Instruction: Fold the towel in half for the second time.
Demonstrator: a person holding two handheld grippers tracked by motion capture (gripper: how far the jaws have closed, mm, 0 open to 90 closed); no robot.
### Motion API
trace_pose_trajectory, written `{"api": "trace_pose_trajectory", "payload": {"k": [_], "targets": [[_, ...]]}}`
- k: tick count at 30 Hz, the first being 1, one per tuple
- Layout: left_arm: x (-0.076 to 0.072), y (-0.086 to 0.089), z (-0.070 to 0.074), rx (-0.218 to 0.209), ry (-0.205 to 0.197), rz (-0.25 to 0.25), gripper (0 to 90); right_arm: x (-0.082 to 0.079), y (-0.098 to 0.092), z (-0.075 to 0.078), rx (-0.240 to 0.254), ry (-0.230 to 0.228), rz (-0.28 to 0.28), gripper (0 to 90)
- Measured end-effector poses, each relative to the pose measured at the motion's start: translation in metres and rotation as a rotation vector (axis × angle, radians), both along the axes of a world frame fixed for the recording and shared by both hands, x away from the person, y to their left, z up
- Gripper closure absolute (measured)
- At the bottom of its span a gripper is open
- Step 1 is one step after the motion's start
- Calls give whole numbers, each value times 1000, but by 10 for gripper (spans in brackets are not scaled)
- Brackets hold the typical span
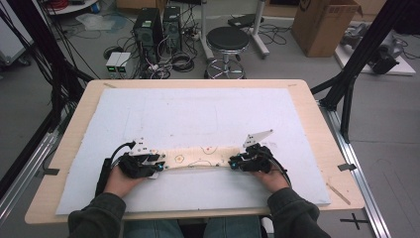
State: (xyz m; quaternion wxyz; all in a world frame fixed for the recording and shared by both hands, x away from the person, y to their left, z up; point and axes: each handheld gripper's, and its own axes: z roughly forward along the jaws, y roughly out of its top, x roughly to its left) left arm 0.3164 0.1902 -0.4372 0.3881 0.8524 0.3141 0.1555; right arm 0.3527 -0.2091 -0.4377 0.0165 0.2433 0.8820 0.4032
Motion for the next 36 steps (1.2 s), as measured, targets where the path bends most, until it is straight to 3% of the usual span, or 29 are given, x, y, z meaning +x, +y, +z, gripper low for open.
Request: {"api": "trace_pose_trajectory", "payload": {"k": [6,9,13,17,19,21,27,36], "targets": [[-1,0,-1,4,-7,-3,613,-5,3,2,-36,-39,14,715],[-1,1,1,-9,-9,6,602,-5,3,4,-25,-40,24,700],[0,6,9,-56,-35,27,596,-2,-2,17,58,-84,9,689],[5,8,12,-74,-36,29,582,12,-5,25,121,-79,-55,653],[8,8,7,-47,-13,27,577,16,-3,22,97,-90,-67,632],[9,8,4,-36,3,19,566,19,0,16,38,-85,-68,599],[10,10,0,-44,14,9,552,13,8,2,-76,-110,-34,535],[8,12,-4,-50,2,0,549,5,4,-3,-60,-146,-29,495]]}}
